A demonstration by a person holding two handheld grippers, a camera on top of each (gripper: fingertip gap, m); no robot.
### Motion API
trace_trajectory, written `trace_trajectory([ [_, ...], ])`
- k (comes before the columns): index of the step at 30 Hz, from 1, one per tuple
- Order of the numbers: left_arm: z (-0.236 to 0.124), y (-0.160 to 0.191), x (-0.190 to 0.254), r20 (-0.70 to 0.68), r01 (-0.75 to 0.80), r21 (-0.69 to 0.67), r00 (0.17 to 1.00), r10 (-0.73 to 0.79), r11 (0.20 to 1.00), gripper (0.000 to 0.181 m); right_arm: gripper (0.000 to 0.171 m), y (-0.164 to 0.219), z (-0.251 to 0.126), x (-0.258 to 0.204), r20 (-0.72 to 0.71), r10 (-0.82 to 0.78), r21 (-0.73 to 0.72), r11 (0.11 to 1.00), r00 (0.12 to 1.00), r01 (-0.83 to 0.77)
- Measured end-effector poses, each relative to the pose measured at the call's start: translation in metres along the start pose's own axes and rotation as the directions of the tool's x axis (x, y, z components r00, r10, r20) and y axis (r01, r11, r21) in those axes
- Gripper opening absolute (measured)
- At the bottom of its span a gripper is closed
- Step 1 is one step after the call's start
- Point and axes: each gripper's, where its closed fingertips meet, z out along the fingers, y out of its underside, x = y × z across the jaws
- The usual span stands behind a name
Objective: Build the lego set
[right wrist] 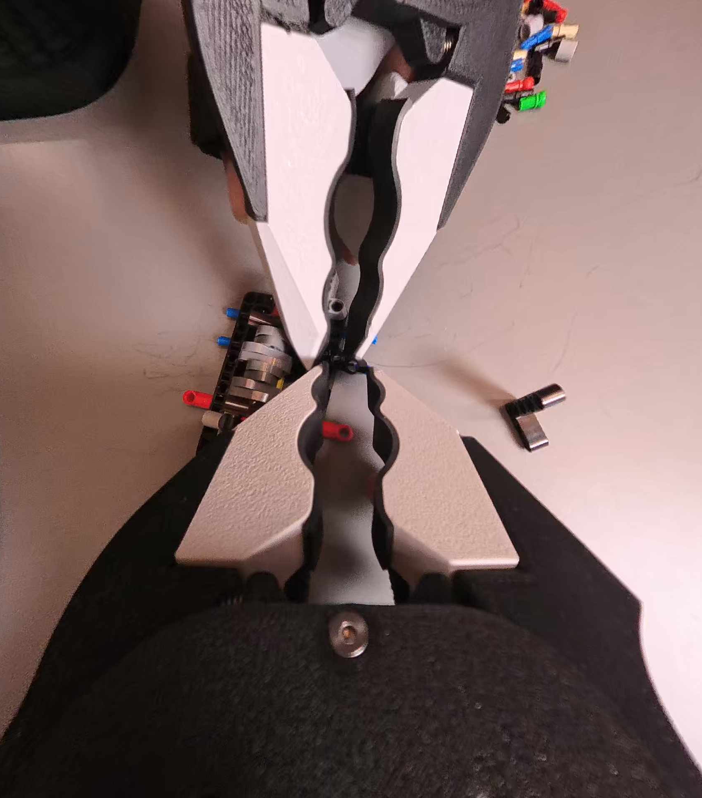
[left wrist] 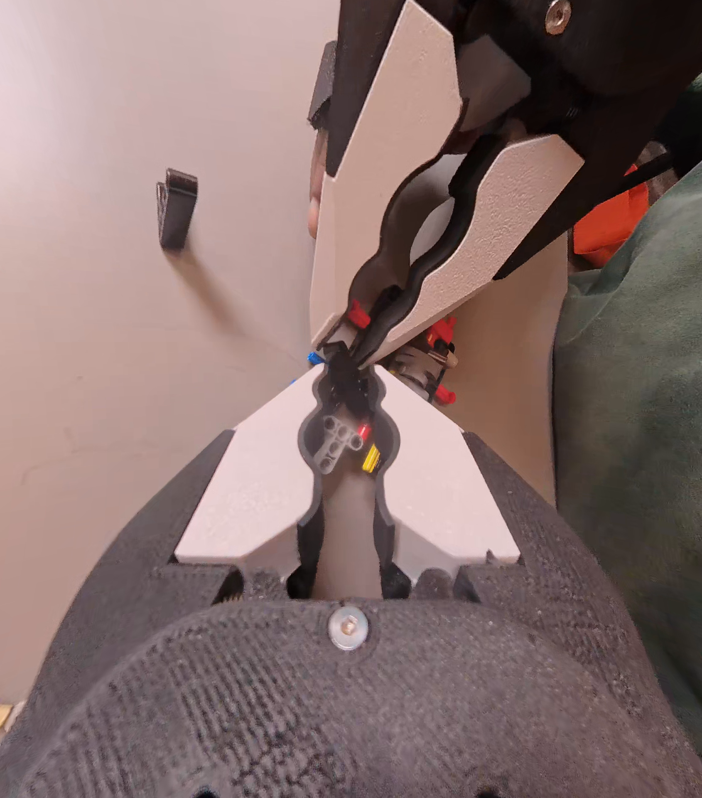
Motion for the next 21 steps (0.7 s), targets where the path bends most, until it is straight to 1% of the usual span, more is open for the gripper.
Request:
trace_trajectory([
  [4,-0.006,-0.005,0.004,-0.026,-0.02,0.046,0.999,0.021,0.999,0.011,0.009,-0.008,-0.007,-0.001,-0.015,-0.048,0.044,0.998,0.999,0.049],
  [7,-0.013,-0.007,0.005,0.014,-0.128,0.096,0.992,0.127,0.987,0.009,0.011,-0.013,-0.012,0.0,-0.011,-0.041,0.085,0.995,0.999,0.042],
  [10,-0.018,-0.004,0.006,0.097,-0.255,0.129,0.965,0.244,0.958,0.008,0.018,-0.007,-0.013,0.001,-0.006,-0.046,0.065,0.997,0.999,0.046],
  [12,-0.019,-0.001,0.005,0.172,-0.356,0.118,0.927,0.334,0.927,0.008,0.02,-0.005,-0.011,-0.001,0.005,-0.047,0.058,0.997,0.999,0.047],
  [14,-0.02,0.003,0.003,0.249,-0.424,0.085,0.885,0.393,0.902,0.008,0.024,-0.001,-0.006,-0.003,0.015,-0.047,0.035,0.998,0.999,0.046],
  [21,-0.026,0.003,0.0,0.475,-0.552,-0.015,0.73,0.491,0.834,0.009,0.029,0.002,0.002,0.001,-0.018,-0.048,-0.005,0.999,0.999,0.048],
])
